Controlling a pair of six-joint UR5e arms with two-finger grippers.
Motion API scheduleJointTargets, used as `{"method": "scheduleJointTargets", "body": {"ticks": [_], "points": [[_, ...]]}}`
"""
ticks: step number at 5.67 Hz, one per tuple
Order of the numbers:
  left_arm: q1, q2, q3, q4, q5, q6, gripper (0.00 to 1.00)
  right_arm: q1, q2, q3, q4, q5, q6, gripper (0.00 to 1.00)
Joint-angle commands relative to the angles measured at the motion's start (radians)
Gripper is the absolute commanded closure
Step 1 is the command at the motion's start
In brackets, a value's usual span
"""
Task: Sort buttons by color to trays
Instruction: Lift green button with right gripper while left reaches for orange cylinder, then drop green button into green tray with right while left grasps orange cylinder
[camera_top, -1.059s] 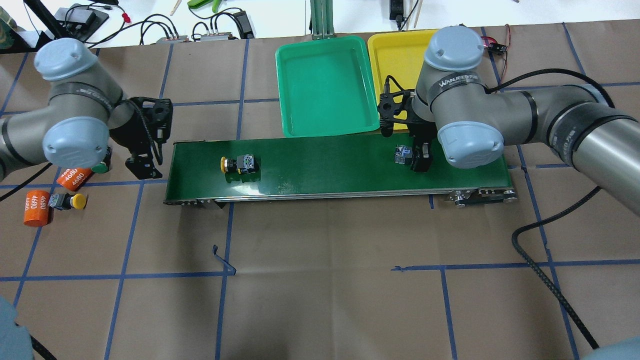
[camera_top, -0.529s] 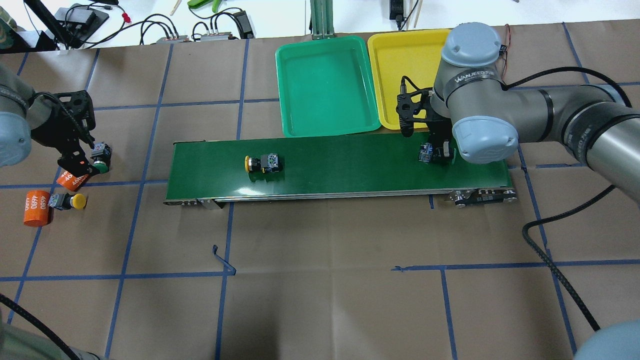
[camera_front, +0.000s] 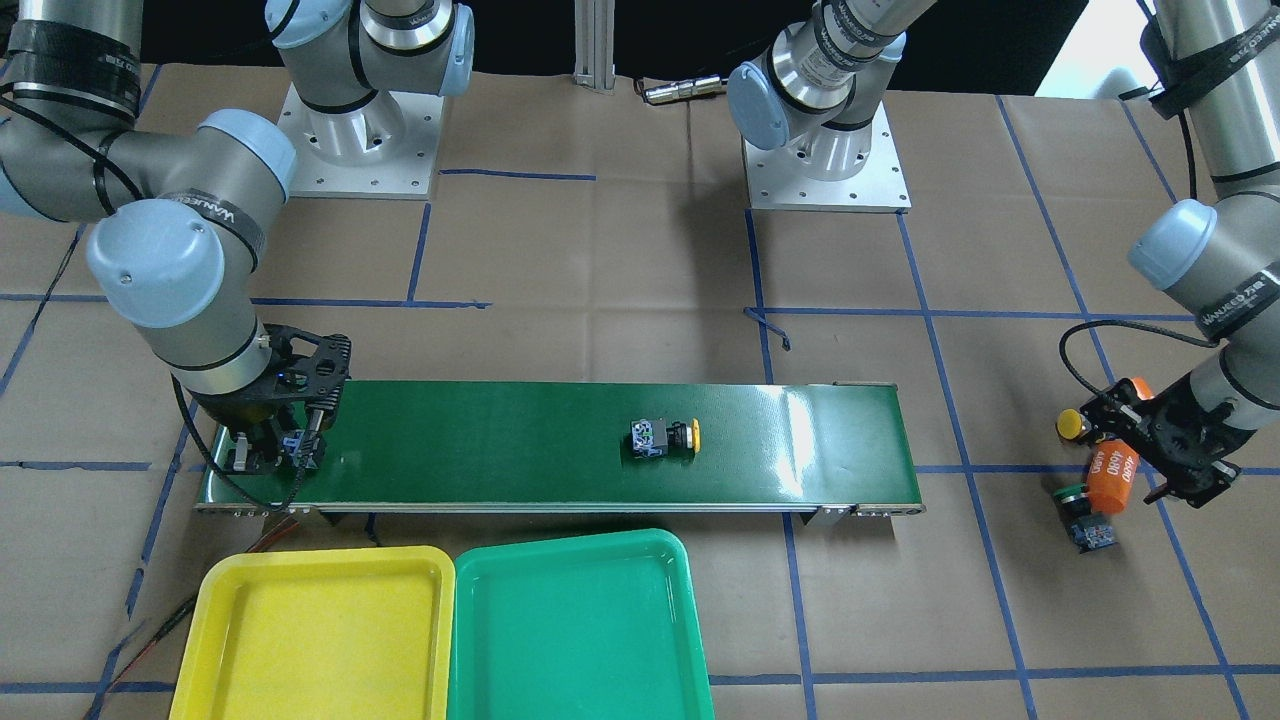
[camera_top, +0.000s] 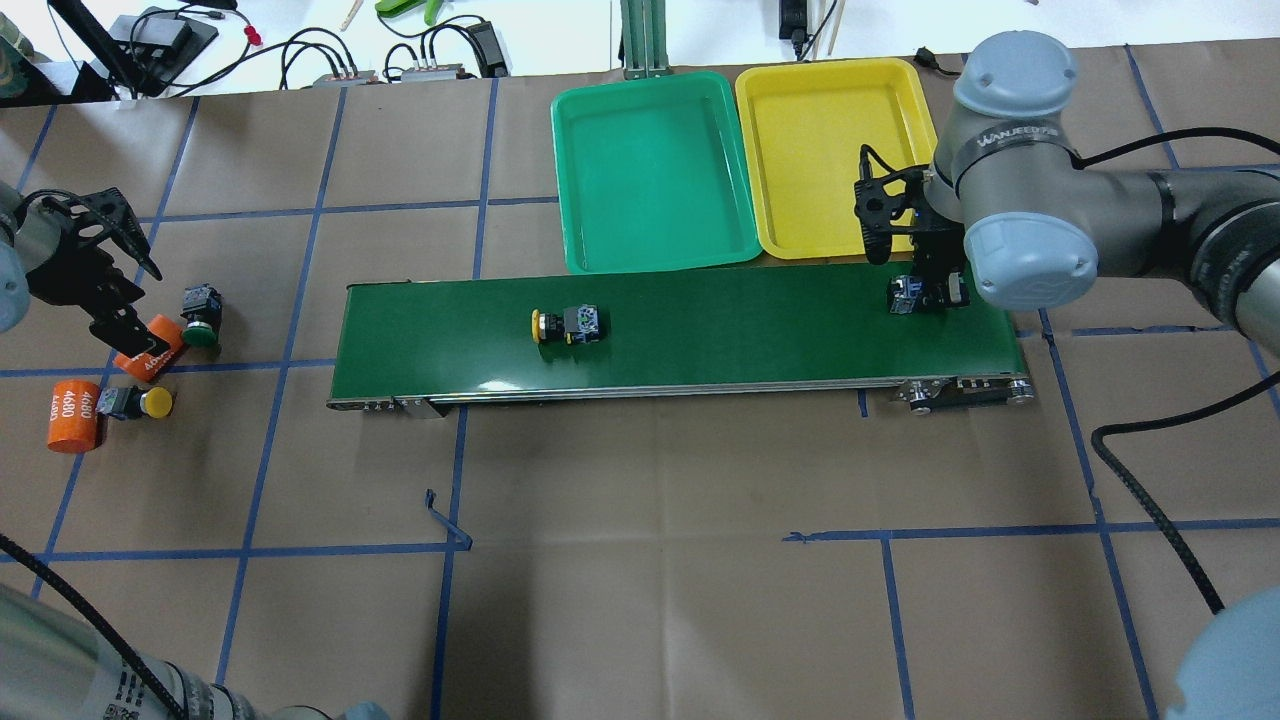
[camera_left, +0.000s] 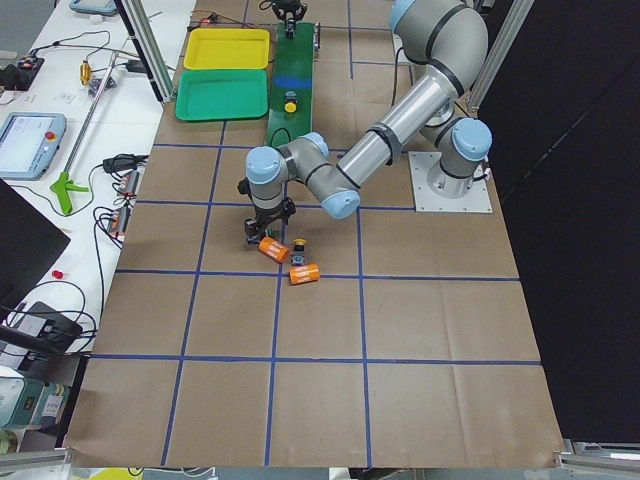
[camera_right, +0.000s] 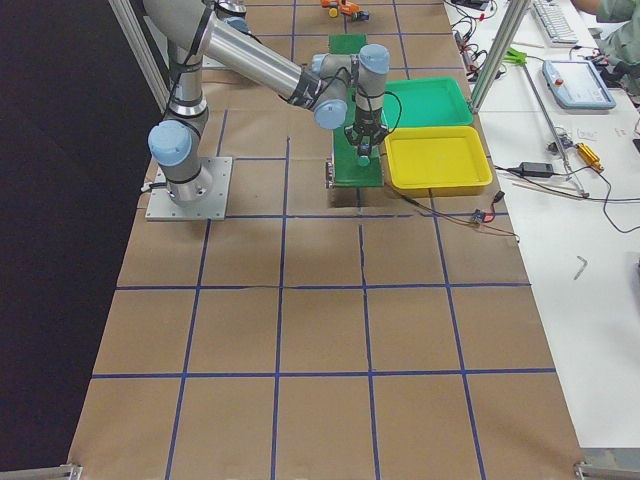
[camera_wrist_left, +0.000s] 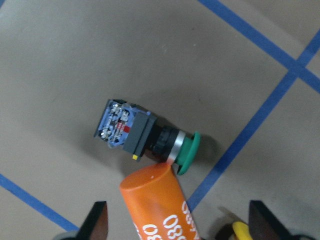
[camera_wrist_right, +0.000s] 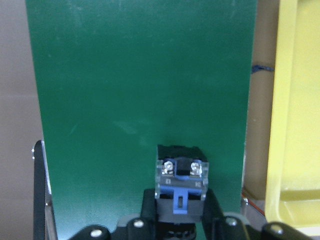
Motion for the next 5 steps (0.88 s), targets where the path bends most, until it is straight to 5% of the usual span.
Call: {"method": "scheduleJointTargets", "body": {"ticks": [1, 2, 3, 4, 5], "points": [[0.02, -0.071, 0.02, 0.069, 0.004, -0.006, 0.02, 0.018, -0.026, -0.145, 0.062, 0.004, 0.073, 0.95], [0.028, -0.092, 0.023, 0.071, 0.006, -0.009, 0.05, 0.102, 0.094, -0.276, 0.078, 0.018, 0.132, 0.95], [0.031, -0.103, 0.023, 0.069, 0.056, -0.004, 0.34, 0.207, 0.252, -0.461, 0.083, 0.018, 0.231, 0.95], [0.031, -0.1, 0.023, 0.065, 0.072, -0.009, 0.73, 0.268, 0.402, -0.633, 0.083, 0.02, 0.283, 0.95], [0.031, -0.088, 0.025, 0.06, 0.072, -0.012, 0.91, 0.321, 0.507, -0.72, 0.078, 0.045, 0.366, 0.95]]}}
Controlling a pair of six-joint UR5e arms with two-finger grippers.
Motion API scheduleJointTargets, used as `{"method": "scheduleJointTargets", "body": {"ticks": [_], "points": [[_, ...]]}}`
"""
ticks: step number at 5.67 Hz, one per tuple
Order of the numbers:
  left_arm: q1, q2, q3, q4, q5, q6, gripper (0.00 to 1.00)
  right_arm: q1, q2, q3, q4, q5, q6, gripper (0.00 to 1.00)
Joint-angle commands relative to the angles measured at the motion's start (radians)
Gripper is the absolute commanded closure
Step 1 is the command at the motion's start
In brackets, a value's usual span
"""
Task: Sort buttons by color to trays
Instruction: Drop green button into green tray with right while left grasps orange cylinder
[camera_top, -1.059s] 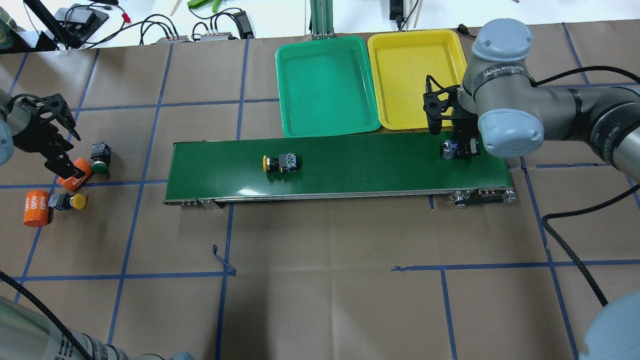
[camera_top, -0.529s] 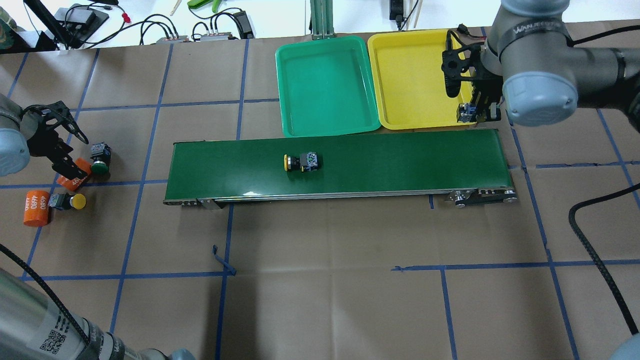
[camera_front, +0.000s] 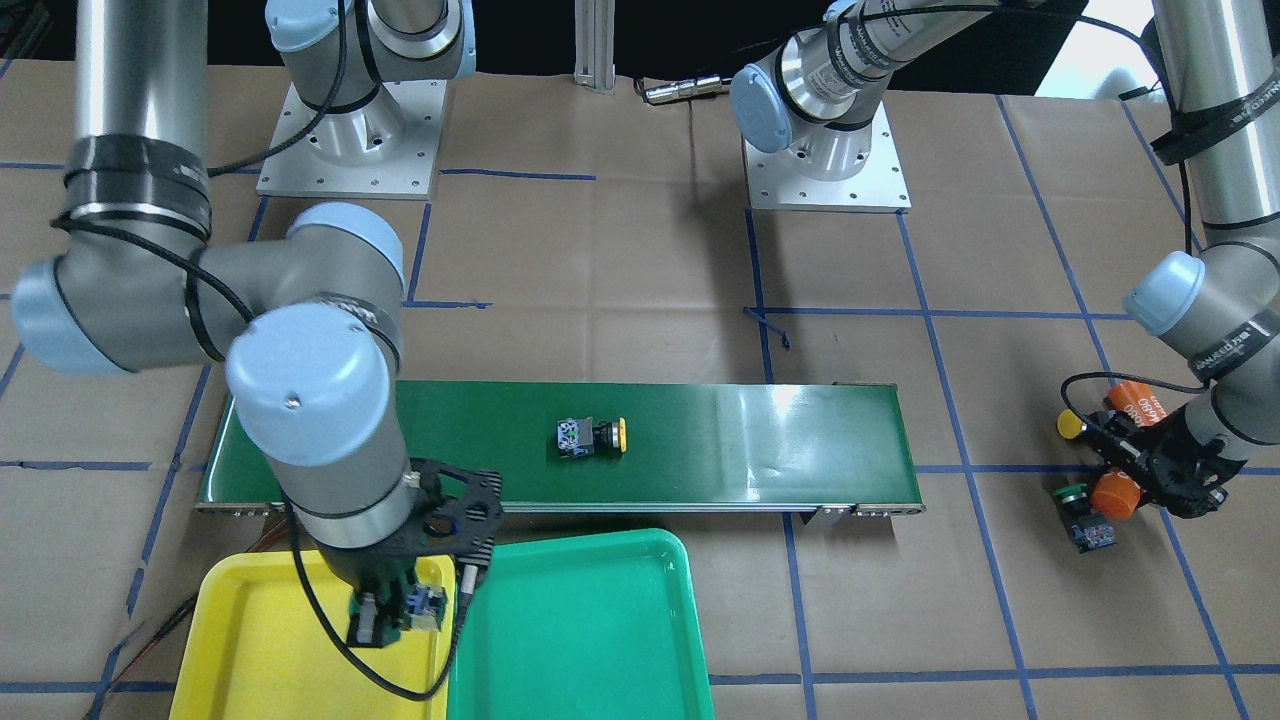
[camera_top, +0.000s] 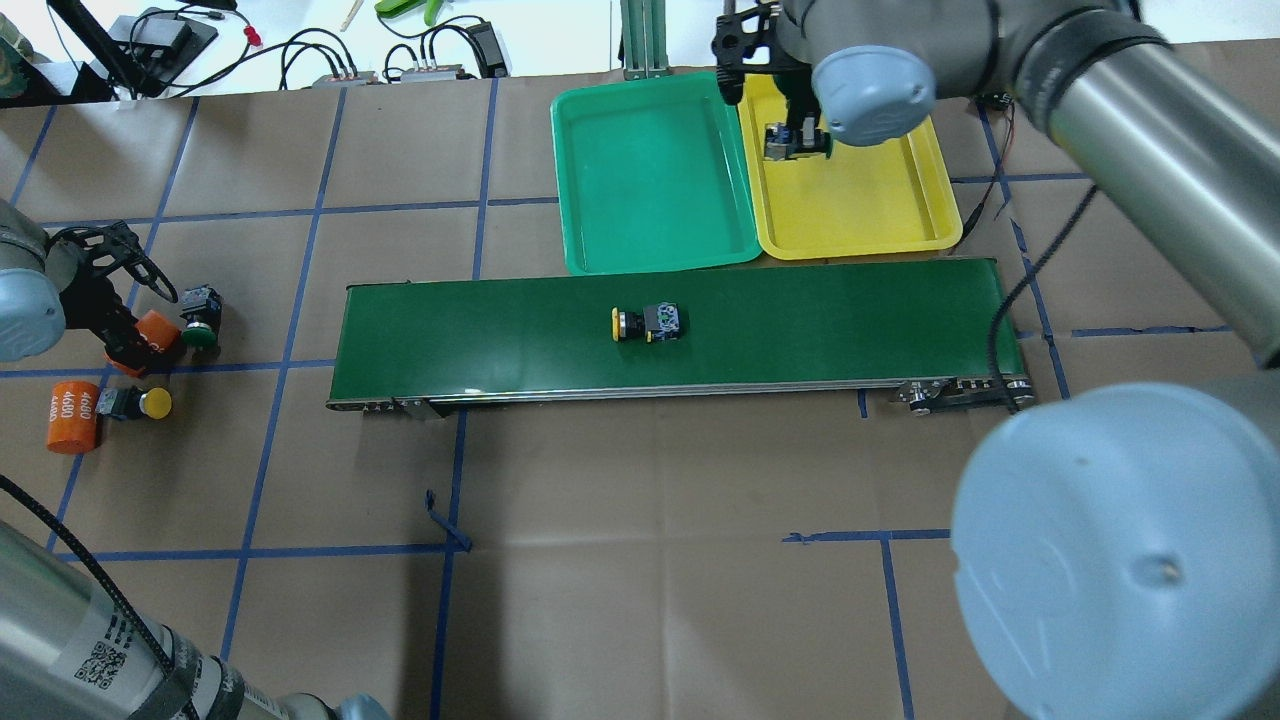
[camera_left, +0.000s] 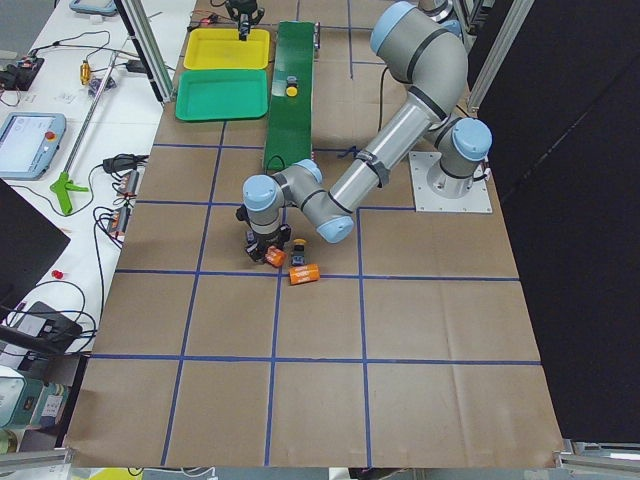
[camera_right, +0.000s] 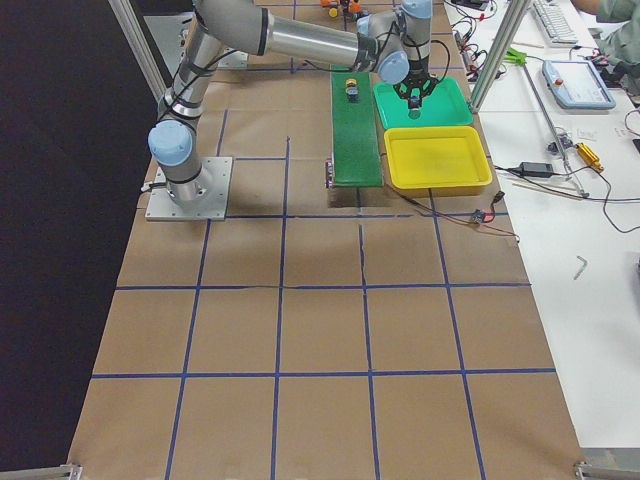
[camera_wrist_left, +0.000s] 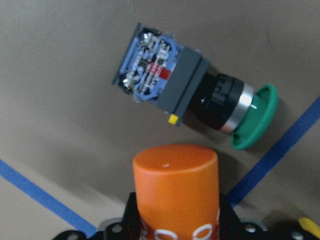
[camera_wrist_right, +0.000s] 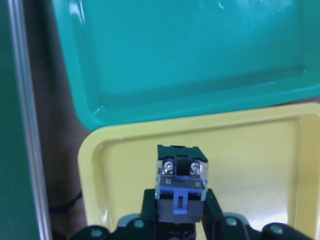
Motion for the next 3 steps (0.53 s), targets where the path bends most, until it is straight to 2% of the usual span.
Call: {"method": "scheduleJointTargets", "body": {"ticks": [1, 2, 3], "points": [[-0.004, 0.042, 0.001, -0.027, 0.004, -0.003, 0.99, 0.085, 0.149, -0.113, -0.012, 0.04, 0.116, 0.95], [-0.024, 0.12, -0.01, -0.089, -0.002, 0.019, 0.99, 0.089, 0.161, -0.107, -0.012, 0.053, 0.115, 0.81], [-0.058, 0.187, -0.025, -0.158, -0.002, 0.037, 0.99, 0.089, 0.163, -0.107, -0.01, 0.095, 0.118, 0.05]]}}
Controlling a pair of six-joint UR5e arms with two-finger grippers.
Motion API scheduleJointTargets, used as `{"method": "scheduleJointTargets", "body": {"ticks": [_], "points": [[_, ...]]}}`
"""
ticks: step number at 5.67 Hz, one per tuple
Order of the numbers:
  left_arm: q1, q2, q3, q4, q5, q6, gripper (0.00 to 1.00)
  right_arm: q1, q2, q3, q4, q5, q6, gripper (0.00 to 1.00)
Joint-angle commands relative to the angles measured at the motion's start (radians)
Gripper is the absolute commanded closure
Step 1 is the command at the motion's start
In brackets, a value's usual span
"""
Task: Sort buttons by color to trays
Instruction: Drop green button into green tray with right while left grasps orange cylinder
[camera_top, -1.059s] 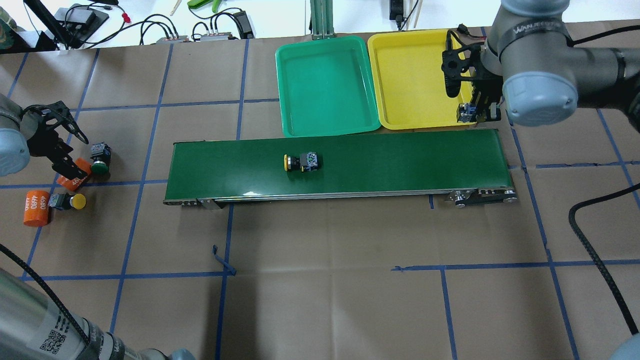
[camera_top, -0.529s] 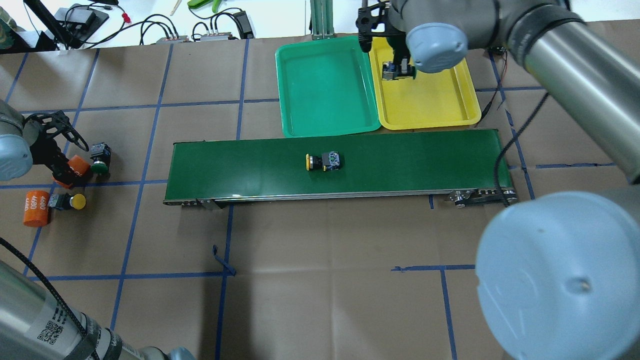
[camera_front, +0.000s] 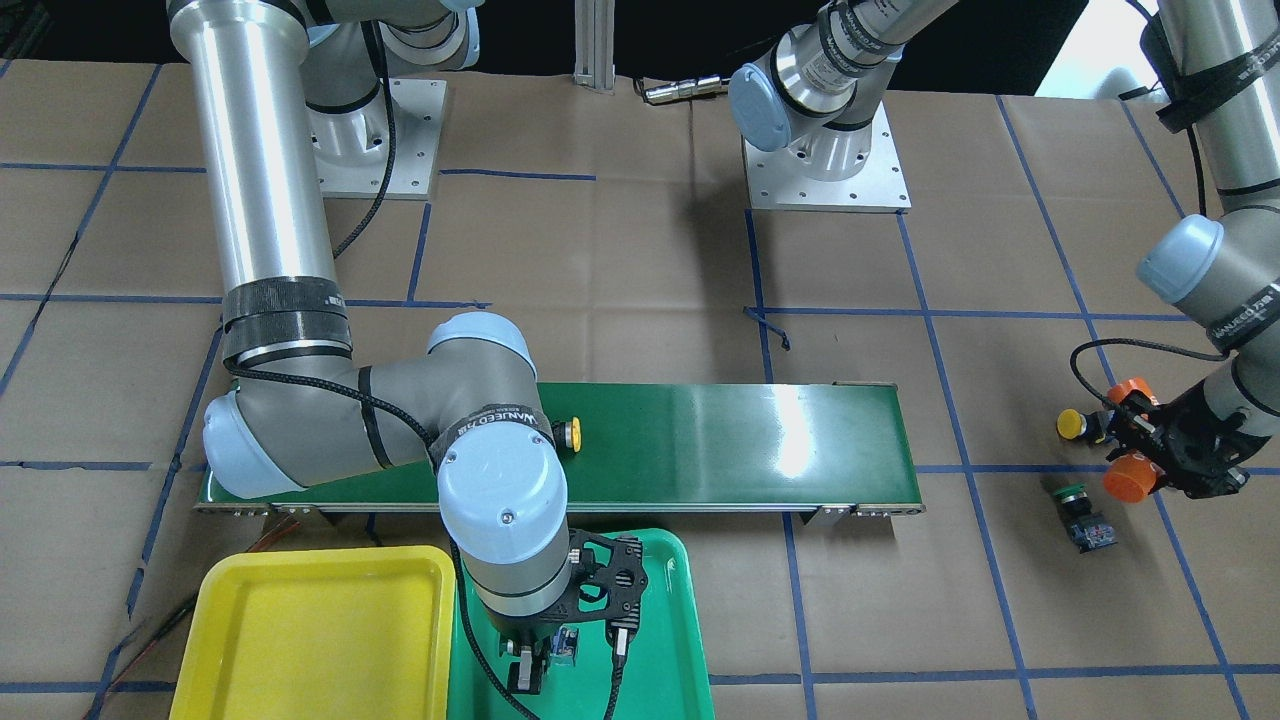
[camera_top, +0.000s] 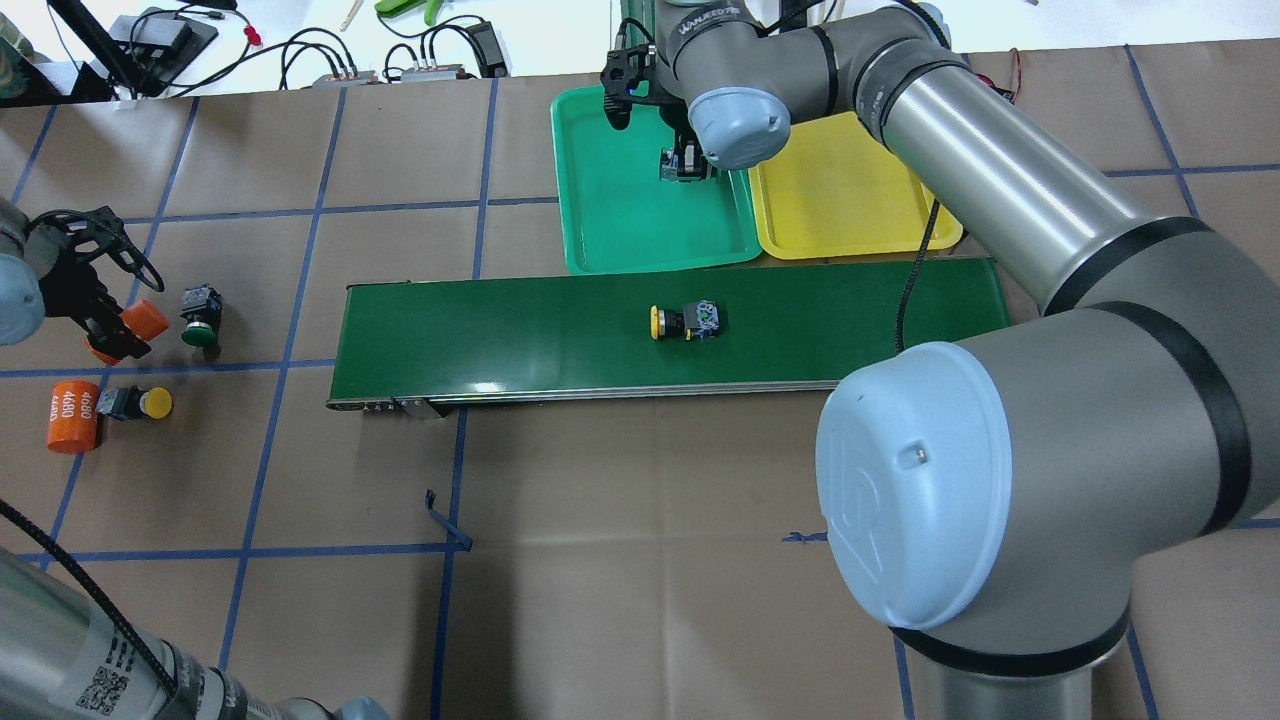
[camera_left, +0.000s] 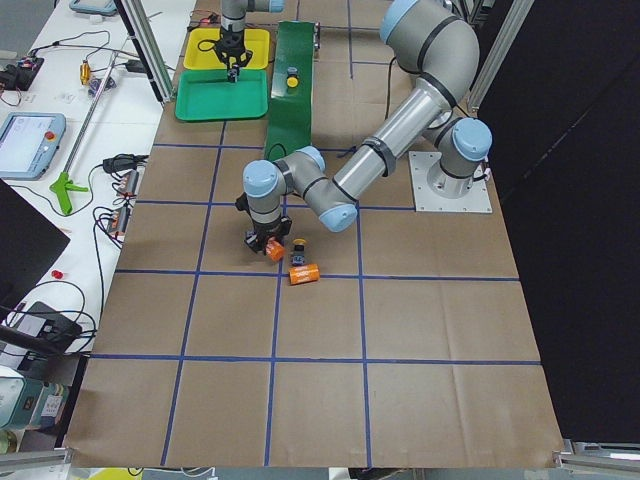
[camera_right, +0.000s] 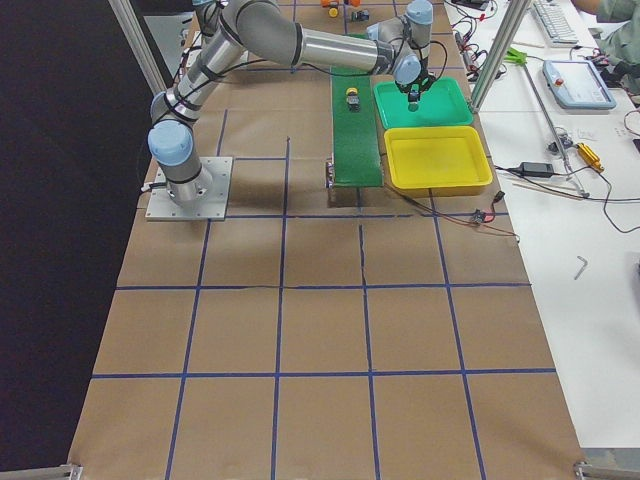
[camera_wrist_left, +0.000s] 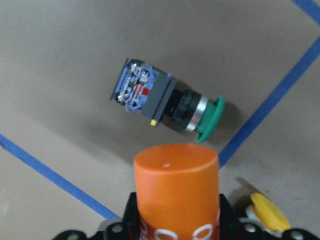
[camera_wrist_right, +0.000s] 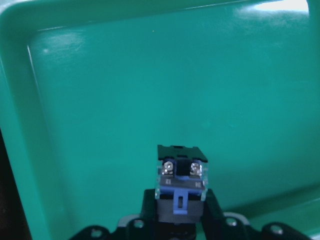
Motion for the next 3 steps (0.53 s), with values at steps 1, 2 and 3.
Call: {"method": "scheduleJointTargets", "body": {"ticks": [1, 2, 3], "points": [[-0.104, 0.119, -0.017, -0.111, 0.0, 0.066, 0.99, 0.001, -0.018, -0.002, 0.014, 0.019, 0.0, 0.0], [-0.212, 0.146, -0.018, -0.148, 0.04, 0.072, 0.99, -0.016, -0.088, 0.011, 0.067, 0.007, -0.005, 0.0], [-0.313, 0.152, -0.016, -0.15, 0.081, 0.08, 0.99, -0.051, -0.163, 0.021, 0.226, -0.034, -0.078, 0.0]]}}
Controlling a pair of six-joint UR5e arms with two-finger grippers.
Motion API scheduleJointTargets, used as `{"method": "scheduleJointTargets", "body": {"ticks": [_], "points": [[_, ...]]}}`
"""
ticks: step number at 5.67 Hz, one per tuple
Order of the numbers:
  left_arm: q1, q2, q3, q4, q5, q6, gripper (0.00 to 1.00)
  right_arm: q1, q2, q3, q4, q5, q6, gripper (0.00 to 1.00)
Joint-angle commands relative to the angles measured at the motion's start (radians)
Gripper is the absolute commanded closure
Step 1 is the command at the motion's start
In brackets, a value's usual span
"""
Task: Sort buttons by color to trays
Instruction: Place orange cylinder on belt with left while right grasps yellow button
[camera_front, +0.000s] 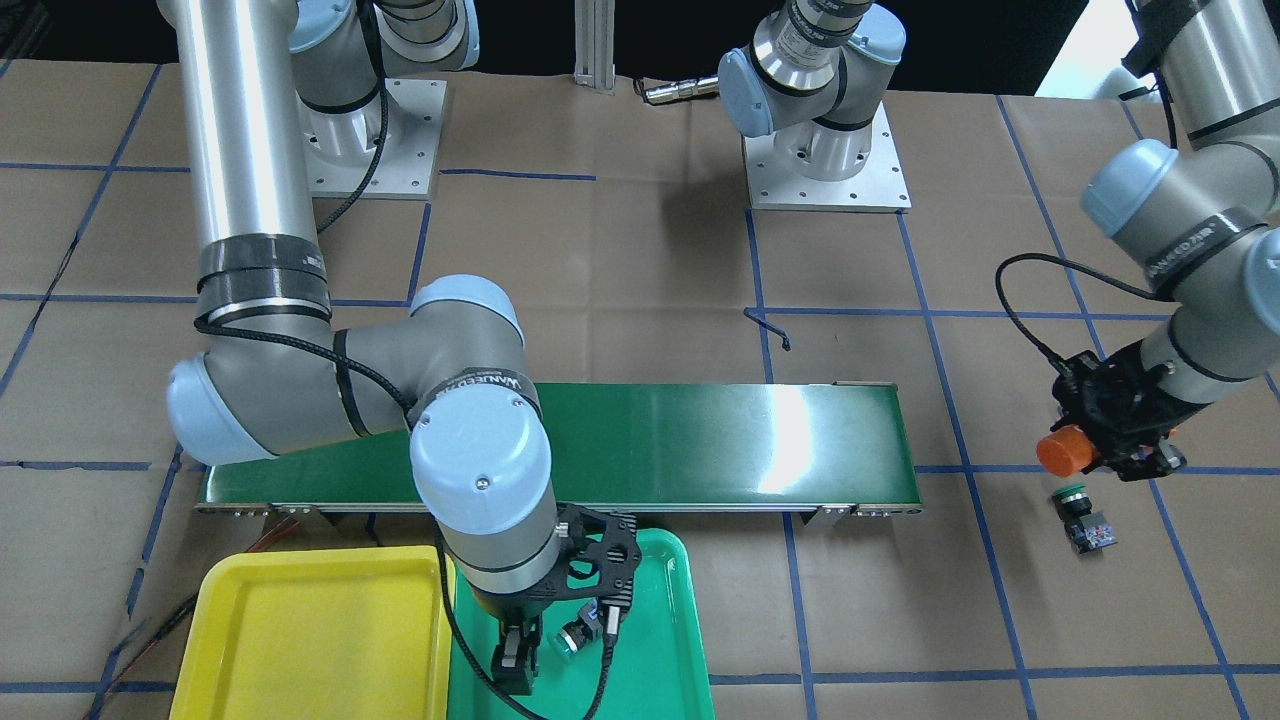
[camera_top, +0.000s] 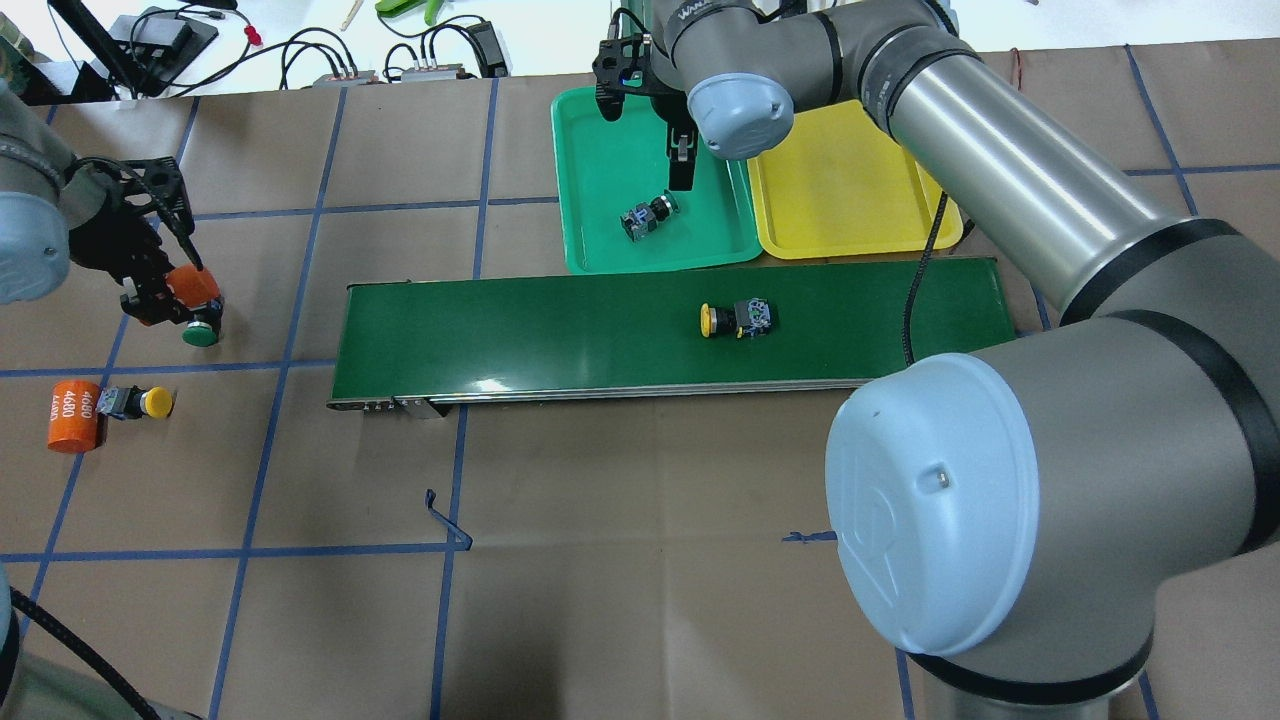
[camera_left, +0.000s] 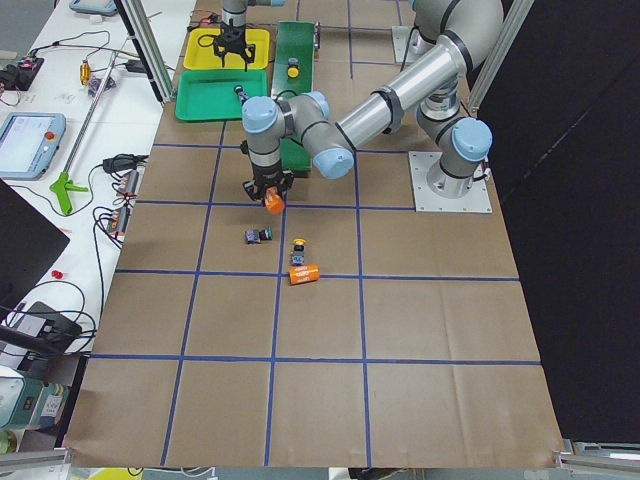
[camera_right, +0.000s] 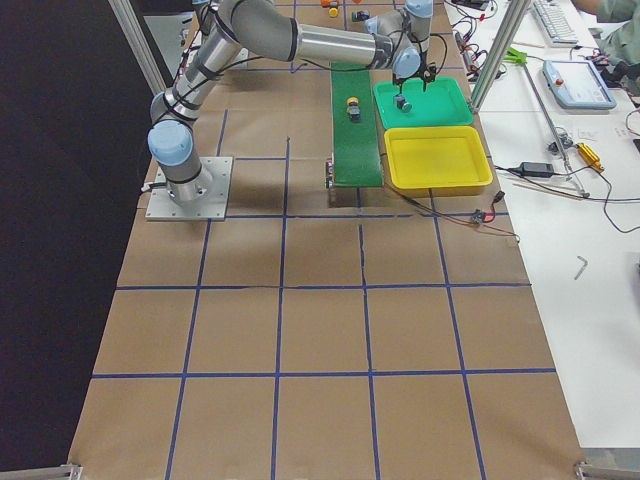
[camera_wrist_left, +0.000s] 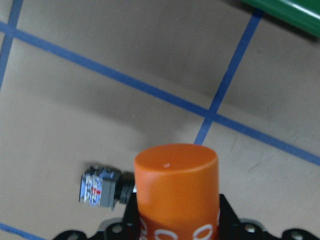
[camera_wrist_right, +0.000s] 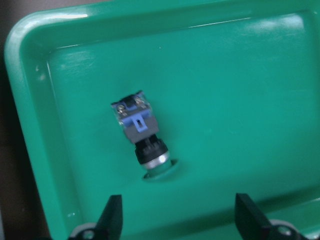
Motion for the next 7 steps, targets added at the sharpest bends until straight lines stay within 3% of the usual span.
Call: {"method": "scheduleJointTargets", "body": {"ticks": [1, 3, 4, 5, 6, 7], "points": [[-0.186, 0.007, -0.006, -0.016, 0.037, 0.01, 0.99, -0.105, -0.143, 0.117, 0.145, -0.031, -0.164, 0.0], [-0.34, -0.019, -0.009, -0.007, 0.035, 0.003, 1.0, -0.246, -0.371, 0.504, 0.034, -0.008, -0.325, 0.0], [-0.348, -0.033, -0.026, 0.001, 0.029, 0.0, 1.0, -0.283, -0.445, 0.658, -0.009, 0.009, -0.358, 0.0], [-0.351, -0.039, -0.058, 0.03, 0.008, 0.0, 1.0, -0.282, -0.473, 0.743, -0.079, 0.03, -0.355, 0.0], [-0.356, -0.033, -0.079, 0.034, -0.029, 0.0, 0.98, -0.281, -0.462, 0.77, -0.18, 0.033, -0.353, 0.0], [-0.357, -0.039, -0.084, 0.034, -0.031, -0.003, 0.9, -0.282, -0.446, 0.764, -0.196, 0.053, -0.367, 0.0]]}}
